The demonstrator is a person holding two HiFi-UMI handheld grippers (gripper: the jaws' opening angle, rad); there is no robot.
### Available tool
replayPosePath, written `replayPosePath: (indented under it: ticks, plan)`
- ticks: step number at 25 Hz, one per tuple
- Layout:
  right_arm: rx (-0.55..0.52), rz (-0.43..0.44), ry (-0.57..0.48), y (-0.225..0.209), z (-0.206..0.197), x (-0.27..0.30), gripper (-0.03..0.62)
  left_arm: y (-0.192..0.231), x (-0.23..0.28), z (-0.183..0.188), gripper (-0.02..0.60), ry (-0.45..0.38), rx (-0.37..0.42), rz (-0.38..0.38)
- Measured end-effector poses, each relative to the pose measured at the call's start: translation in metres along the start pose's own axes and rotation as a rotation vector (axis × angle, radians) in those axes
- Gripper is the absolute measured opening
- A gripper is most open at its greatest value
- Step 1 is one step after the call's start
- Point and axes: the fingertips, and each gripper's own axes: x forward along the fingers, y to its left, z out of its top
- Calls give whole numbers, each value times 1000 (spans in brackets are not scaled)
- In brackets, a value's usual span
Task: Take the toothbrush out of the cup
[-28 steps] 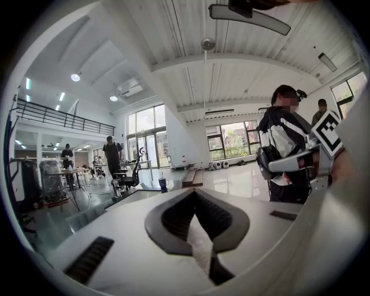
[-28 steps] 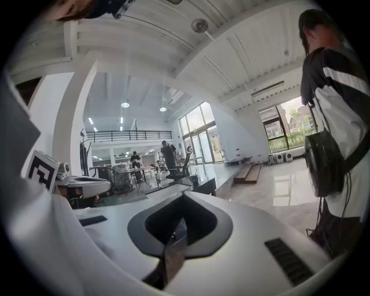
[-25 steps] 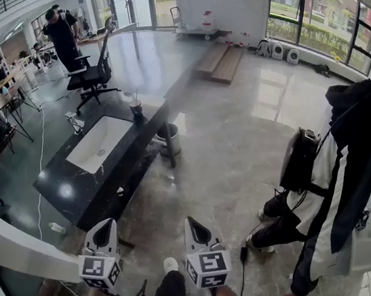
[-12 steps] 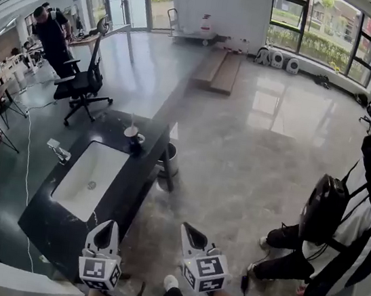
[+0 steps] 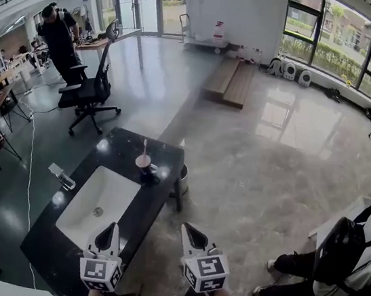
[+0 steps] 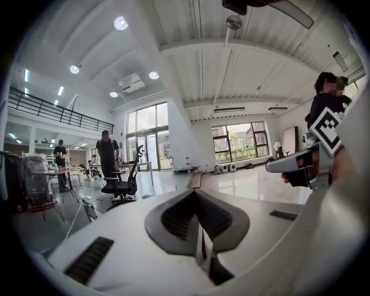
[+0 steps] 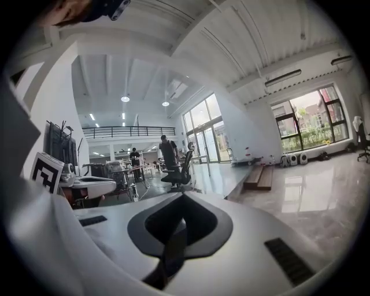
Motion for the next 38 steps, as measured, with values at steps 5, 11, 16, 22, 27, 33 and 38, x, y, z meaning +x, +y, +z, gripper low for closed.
replayPosePath:
  ticks: [5,11,16,22,27,33,38]
  plan:
    - [-5,53,1,-2,7,61,-3,31,34,-6,17,19,-1,43]
    - [13,120,16,-48,17,153,-3,57,110,-4,17,42,2,124]
    - [6,205,55,-78,29,233,-3,76,181,0,17,65,-22,189]
    - [-9,299,98,-102,41,313,-3,103,254,13,17,71,-42,270]
    - [10,351,135,-108,40,355,-3,117,287,14,17,102,-45,306]
    - [30,393,167,-99,31,385,-3,143,304,8,17,130,-37,339]
    - [31,401,203,-95,18,398,-3,147,314,0,17,139,-49,336]
